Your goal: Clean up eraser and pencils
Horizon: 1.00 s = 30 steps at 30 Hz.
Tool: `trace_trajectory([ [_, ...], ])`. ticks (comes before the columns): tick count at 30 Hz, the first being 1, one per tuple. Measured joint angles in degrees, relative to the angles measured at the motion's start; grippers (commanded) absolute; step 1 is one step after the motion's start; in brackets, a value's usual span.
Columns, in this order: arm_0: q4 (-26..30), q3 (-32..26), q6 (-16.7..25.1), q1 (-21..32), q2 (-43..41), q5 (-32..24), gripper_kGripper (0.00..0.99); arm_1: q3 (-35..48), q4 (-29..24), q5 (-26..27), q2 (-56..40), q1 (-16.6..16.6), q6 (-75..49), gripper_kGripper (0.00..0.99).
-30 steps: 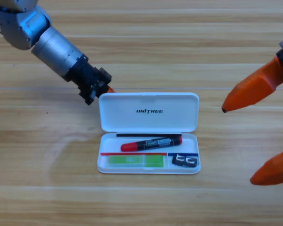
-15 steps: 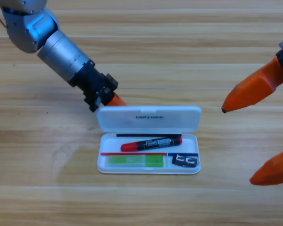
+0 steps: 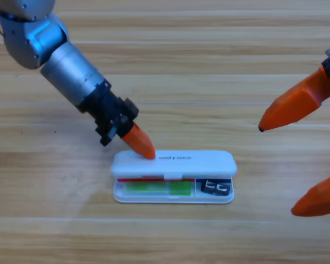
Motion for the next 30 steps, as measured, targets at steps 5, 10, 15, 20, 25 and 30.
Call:
trace_trajectory([
  [5, -2.9, 3.4, -0.3, -1.5, -1.1, 0.0, 0.0, 0.0, 0.0, 0.0, 0.0, 0.0, 0.0, 0.957],
  [10, -5.2, 5.4, -1.3, -2.5, -1.5, 0.6, 0.0, 0.0, 0.0, 0.0, 0.0, 0.0, 0.0, 0.959],
  [15, -6.4, 6.4, -1.5, -3.2, -1.5, 1.7, 0.0, 0.0, 0.0, 0.0, 0.0, 0.0, 0.0, 0.959],
  [20, -8.7, 8.2, -2.2, -3.7, -2.0, 2.1, 0.0, 0.0, 0.0, 0.0, 0.0, 0.0, 0.0, 0.959],
  [25, -10.8, 9.5, -2.6, -3.8, -2.3, 2.5, 0.0, 0.0, 0.0, 0.0, 0.0, 0.0, 0.0, 0.957],
  [30, -11.6, 10.2, -2.9, -3.8, -2.4, 2.6, 0.0, 0.0, 0.0, 0.0, 0.0, 0.0, 0.0, 0.957],
])
